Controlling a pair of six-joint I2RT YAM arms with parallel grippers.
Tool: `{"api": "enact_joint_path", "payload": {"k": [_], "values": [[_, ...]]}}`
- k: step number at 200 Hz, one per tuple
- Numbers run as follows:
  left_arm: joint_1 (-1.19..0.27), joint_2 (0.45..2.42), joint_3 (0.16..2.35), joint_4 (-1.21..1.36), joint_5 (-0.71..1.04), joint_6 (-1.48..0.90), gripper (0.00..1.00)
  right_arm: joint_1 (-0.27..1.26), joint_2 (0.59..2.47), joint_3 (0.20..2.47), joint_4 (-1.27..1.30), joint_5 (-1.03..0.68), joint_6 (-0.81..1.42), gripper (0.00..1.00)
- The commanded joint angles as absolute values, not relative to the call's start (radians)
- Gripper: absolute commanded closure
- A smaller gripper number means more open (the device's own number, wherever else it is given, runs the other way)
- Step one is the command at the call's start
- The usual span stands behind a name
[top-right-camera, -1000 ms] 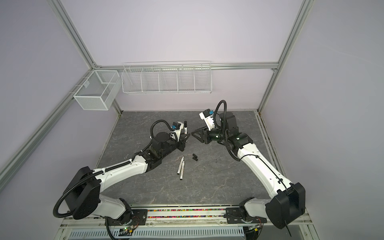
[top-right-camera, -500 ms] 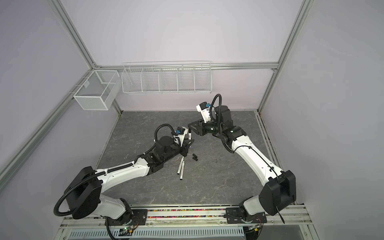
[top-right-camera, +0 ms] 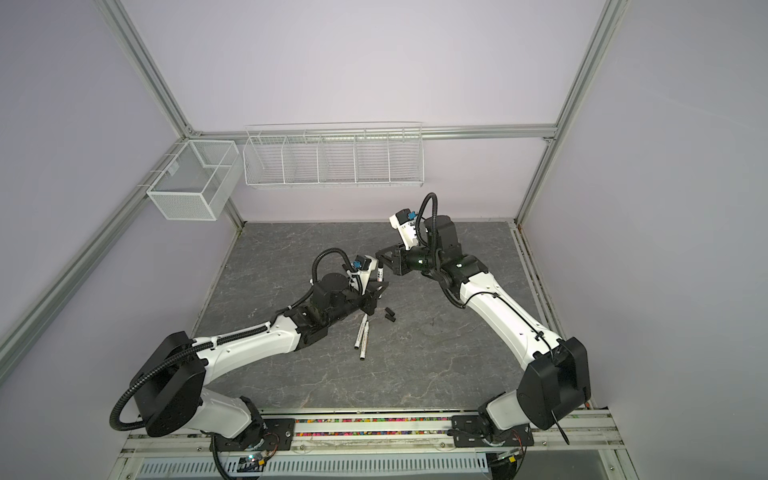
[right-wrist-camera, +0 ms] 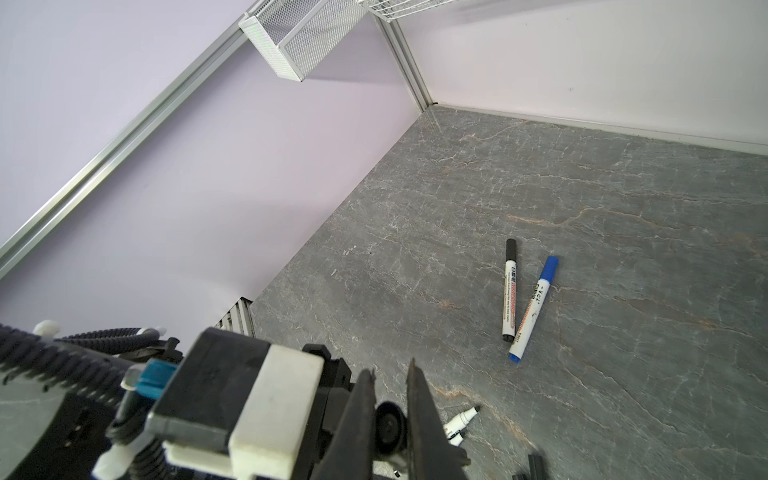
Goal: Insert the pens into the pen caps
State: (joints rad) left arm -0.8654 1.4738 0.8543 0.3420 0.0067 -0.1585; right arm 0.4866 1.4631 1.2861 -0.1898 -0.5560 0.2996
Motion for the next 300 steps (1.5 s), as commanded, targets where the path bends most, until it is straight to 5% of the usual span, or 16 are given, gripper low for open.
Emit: {"api": "enact_joint_path", "payload": {"k": [1,49,95,204,300], "values": [[-0.866,1.475,0.854,0.467,-0.013,-0.214,1.0,0.479,1.493,1.237,-0.237,-0.602,0.317,0.93],[-0.761,1.464,0.846,0.629,0.029,-0.371,1.0,0.486,1.547,1.198,-0.407,-0.672,0.2,0.93],[-0.66,1.435,0.887,0.667,0.041,-0.391,1.0,0.514,1.557,1.148,-0.486,-0.548,0.159,0.93],[-0.643,1.42,0.888,0.63,0.051,-0.402,1.0,0.486,1.555,1.137,-0.444,-0.696,0.176,0.93],[-0.586,1.43,0.913,0.618,-0.044,-0.444,1.0,0.582,1.573,1.14,-0.554,-0.533,0.049,0.93]]}}
